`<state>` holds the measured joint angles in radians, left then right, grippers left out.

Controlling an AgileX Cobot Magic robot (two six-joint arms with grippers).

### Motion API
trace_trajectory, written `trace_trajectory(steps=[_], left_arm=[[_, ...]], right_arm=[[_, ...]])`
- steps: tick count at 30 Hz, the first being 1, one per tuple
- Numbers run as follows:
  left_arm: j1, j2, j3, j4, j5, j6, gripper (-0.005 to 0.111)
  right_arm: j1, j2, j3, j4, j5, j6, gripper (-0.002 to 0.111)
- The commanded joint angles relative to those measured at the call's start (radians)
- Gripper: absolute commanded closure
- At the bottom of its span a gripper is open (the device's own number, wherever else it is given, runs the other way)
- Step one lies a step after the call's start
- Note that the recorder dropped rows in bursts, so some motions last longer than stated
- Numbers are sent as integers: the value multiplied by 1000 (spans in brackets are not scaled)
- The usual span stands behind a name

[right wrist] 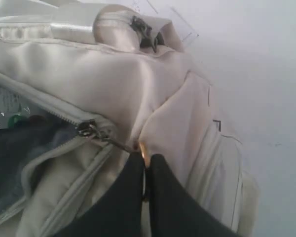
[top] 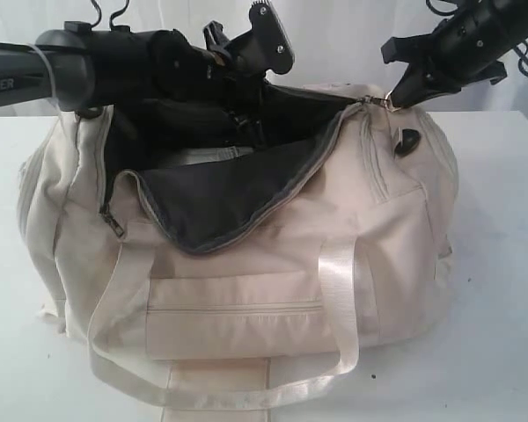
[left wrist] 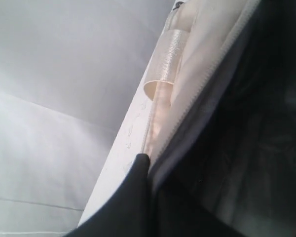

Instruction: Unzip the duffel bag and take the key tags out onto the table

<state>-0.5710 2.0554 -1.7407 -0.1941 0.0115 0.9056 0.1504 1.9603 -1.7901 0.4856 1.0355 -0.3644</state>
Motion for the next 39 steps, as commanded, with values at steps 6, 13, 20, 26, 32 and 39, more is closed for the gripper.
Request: trace_trajectory(steps=[6,13,20,26,32,39], left_arm=[[19,-76,-7,3,126,-17,61],[-49,-150,-7,0,375,-17,46],[-91,-223,-7,-92,526,-17,46],[-91,-201,-3,-179,628,-9,46],[-91,-154,-3,-273,620,43,46],[-91,-90,-3,-303,524,64,46]], right_arm=[[-31,-5,12,84,-52,-133,108],[-29,-5,12,232,-57,-232,108],[-29,-5,12,235,-55,-235,108],[-29,-5,12,237,-53,-235,108],[-29,-5,12,239,-49,-235,108],[-29,-5,12,239,-49,-241,108]])
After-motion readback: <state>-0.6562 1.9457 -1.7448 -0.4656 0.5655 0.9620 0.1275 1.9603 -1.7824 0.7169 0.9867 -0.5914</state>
